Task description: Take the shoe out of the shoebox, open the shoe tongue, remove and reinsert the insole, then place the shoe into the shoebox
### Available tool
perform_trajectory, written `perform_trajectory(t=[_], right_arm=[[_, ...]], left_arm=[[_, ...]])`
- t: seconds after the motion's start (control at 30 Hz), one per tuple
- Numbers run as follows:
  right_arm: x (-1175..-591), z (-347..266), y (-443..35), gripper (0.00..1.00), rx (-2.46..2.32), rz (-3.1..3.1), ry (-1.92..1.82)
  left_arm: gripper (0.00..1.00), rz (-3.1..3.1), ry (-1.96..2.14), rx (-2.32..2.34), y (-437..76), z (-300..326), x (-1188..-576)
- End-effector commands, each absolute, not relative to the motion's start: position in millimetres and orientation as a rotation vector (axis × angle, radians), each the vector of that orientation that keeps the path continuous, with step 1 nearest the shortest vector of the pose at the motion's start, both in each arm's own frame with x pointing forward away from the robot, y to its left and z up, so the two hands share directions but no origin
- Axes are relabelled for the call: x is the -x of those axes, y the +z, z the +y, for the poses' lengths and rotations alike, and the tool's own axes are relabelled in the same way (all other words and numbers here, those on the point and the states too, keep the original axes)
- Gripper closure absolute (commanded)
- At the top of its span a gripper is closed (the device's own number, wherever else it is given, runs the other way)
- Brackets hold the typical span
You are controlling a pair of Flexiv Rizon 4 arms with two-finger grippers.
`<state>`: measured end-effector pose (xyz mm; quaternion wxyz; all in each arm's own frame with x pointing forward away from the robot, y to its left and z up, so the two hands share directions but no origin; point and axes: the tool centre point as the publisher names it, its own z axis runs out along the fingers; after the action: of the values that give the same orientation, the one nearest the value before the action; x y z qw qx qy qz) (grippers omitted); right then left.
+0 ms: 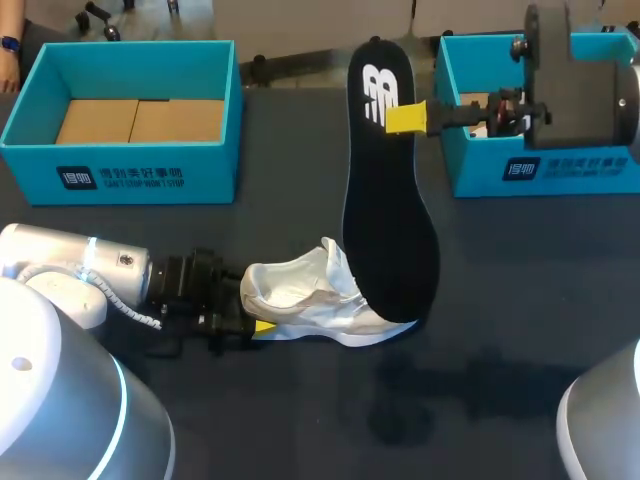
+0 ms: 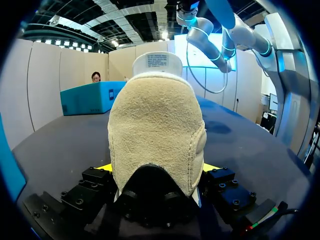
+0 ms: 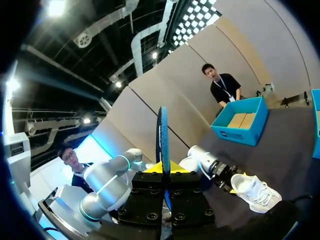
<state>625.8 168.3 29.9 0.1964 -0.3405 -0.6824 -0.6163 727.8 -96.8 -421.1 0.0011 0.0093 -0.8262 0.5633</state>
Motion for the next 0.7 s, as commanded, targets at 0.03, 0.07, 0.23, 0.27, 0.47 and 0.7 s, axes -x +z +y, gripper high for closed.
perform_trajectory(t=[0.03,0.07,0.23,0.27,0.47,0.7], right_arm=[[-626,171,29,1.00,0.956,-1.911,-1.726],[-626,171,29,1.00,0.956,-1.911,-1.726],[-626,171,29,1.00,0.956,-1.911,-1.726],[-626,171,29,1.00,0.956,-1.911,-1.726],[-626,171,29,1.00,0.956,-1.911,-1.726],[-626,171,29,1.00,0.956,-1.911,-1.726]], left_arm=[[0.98,-2.613,1.744,-0.044,-425,-96,-730],[0.75,-2.622,1.726,-0.034,-425,-94,-730],[0.00,-2.655,1.692,-0.064,-421,-82,-730],[0.00,-2.656,1.689,-0.075,-420,-79,-731],[0.00,-2.721,1.594,-0.070,-413,-68,-732],[0.00,-2.798,1.472,-0.050,-399,-49,-740]])
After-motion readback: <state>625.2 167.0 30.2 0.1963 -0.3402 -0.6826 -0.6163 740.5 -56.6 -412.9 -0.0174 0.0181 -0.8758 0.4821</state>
